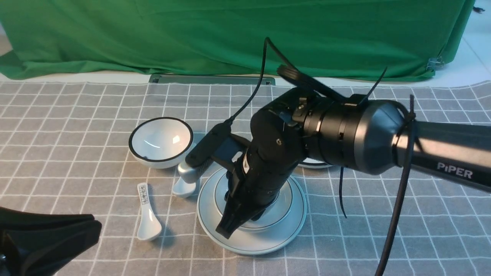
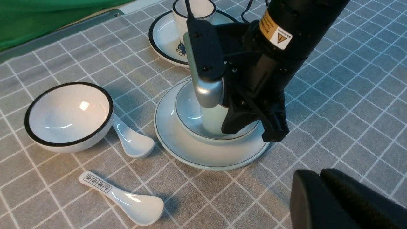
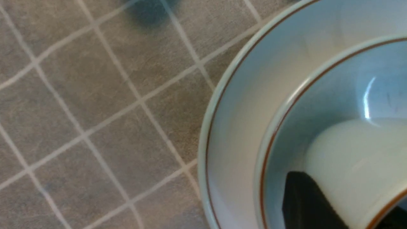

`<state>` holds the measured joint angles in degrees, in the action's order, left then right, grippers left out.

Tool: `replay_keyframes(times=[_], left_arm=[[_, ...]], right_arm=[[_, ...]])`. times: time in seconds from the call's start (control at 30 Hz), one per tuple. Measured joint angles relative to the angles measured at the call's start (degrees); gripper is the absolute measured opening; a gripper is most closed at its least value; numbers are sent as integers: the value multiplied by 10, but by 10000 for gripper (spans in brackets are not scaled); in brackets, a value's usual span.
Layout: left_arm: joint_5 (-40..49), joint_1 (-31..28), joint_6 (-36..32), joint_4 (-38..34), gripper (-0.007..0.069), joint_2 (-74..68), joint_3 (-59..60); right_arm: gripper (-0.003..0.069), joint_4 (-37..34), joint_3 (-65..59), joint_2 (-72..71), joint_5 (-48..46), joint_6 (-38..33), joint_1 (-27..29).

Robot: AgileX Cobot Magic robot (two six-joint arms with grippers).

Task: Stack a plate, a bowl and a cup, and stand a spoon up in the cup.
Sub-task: Use the right arm to put the blue teacup into the blue rice bowl in the middle

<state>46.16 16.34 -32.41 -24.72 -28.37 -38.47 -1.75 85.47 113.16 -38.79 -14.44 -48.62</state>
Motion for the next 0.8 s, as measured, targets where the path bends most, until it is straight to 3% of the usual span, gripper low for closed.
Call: replay_keyframes(times=[0.57, 0.8], left_arm=[[0, 0, 0, 0, 17, 0, 0], [0, 0, 2, 0, 17, 0, 0]], right_arm=[[115, 34, 0, 2, 2, 15, 11], [366, 35, 0, 3, 1, 17, 10]])
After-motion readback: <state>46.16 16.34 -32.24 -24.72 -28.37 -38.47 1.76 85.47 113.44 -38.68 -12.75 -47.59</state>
